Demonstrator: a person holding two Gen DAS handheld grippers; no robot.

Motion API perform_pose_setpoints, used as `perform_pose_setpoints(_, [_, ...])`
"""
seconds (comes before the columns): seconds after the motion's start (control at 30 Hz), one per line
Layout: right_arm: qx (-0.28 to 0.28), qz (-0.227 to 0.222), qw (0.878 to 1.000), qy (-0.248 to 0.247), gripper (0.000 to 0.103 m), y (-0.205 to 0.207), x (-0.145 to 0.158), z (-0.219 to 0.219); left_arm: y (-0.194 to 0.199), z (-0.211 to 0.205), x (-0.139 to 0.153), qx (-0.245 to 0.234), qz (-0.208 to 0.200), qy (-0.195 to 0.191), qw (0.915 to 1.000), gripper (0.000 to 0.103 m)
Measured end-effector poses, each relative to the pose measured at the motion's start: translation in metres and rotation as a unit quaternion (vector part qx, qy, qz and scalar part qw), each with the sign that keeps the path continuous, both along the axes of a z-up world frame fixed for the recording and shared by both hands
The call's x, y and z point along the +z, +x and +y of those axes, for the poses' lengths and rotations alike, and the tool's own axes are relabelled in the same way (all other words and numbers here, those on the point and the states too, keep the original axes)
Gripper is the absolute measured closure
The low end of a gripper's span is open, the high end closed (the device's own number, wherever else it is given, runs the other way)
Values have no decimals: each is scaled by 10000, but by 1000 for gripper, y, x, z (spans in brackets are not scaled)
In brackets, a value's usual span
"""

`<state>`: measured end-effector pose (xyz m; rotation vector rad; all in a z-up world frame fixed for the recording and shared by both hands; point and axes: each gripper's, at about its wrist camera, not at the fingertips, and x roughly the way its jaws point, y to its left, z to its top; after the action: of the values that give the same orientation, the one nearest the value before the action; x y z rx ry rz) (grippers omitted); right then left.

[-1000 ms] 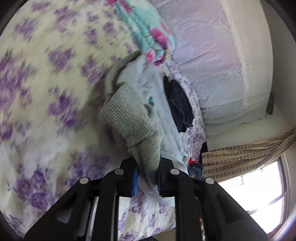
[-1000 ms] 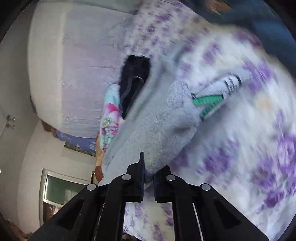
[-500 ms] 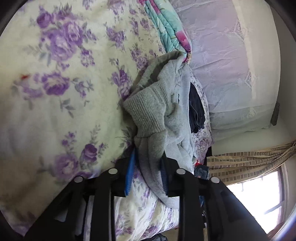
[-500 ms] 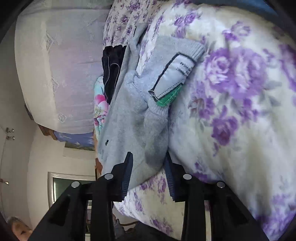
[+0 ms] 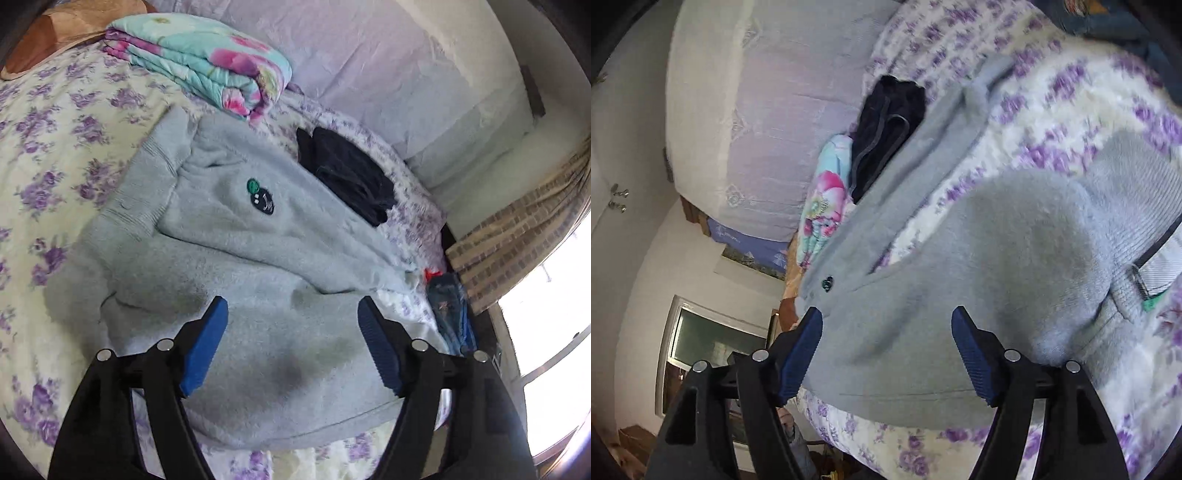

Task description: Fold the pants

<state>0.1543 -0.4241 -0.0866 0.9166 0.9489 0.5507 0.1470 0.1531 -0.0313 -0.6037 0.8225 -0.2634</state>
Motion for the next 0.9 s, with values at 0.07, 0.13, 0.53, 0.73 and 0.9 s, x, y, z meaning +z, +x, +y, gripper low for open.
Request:
perform_pose_setpoints(0.07, [-172, 305, 9992, 175, 55, 4, -31, -13, 15, 8, -29, 141, 355, 116, 9992, 39])
perform_pose_setpoints(0.13, [-30, 345, 9985, 419, 64, 4, -39, -24, 14, 23, -43, 187, 328, -162, 9992, 51])
perform_pose_setpoints(0.53, [-689, -400, 9968, -41, 21, 51, 34, -60, 24, 55, 48, 707, -469, 343, 9958, 15])
perform_pose_setpoints(0.73, [-1233, 158, 9917, 339, 21, 116, 13, -92, 83, 93, 39, 978, -18, 333, 9946, 15])
perform_pose_setpoints(0.9, [-1522, 366, 9873, 257, 21, 147, -1, -109, 124, 109, 15, 911, 367, 381, 9944, 15])
